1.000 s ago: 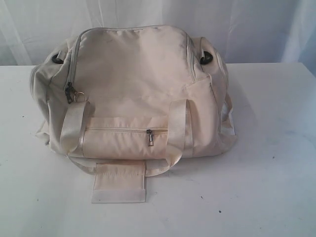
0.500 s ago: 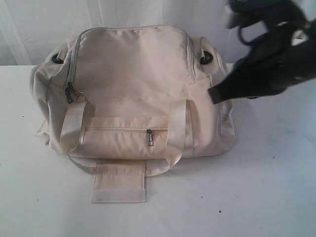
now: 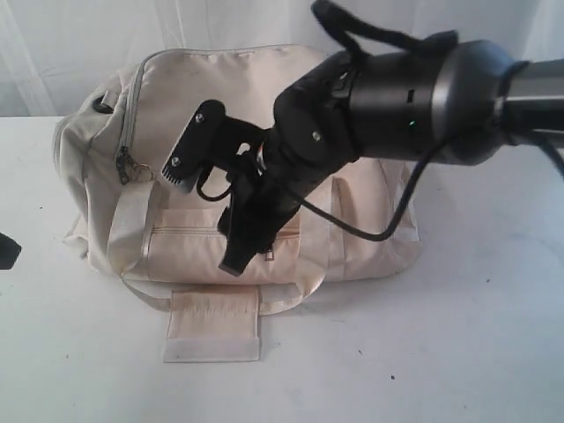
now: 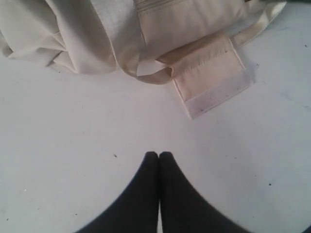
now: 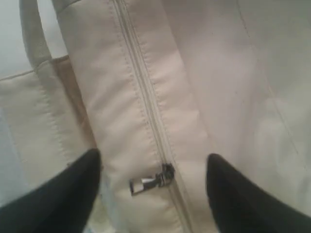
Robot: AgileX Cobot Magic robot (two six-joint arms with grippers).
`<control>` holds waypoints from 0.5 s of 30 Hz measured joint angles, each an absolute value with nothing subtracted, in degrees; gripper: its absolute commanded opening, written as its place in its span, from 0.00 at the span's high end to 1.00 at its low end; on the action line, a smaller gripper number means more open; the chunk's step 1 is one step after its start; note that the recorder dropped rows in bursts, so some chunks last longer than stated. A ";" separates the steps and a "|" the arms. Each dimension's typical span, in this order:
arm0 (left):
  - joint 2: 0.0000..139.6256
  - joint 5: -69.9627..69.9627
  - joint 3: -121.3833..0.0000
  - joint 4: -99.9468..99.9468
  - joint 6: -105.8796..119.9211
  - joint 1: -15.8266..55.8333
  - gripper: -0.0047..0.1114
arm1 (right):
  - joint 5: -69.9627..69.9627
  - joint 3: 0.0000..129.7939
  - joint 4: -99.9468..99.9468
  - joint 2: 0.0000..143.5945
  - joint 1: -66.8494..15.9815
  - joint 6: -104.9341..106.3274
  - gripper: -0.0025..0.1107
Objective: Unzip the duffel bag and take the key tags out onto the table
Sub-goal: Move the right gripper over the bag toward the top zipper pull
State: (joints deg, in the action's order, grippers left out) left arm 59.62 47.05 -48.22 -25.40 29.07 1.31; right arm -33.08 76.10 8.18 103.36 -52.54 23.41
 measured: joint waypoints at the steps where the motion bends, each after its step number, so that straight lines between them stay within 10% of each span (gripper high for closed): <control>1: 59.62 46.92 -48.23 -26.18 29.35 1.31 0.96 | -31.48 76.13 8.20 104.26 -52.54 24.85 0.26; 9: 59.62 46.79 -48.23 -28.86 30.55 1.34 0.96 | -23.38 76.34 9.39 111.18 -52.54 28.23 0.33; 15: 59.62 46.79 -48.23 -29.91 31.75 1.34 0.96 | -22.96 76.56 12.10 114.60 -52.54 28.15 0.81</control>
State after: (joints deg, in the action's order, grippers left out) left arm 59.62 46.79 -48.23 -29.91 31.75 1.34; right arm -22.96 76.56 12.10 114.60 -52.54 28.15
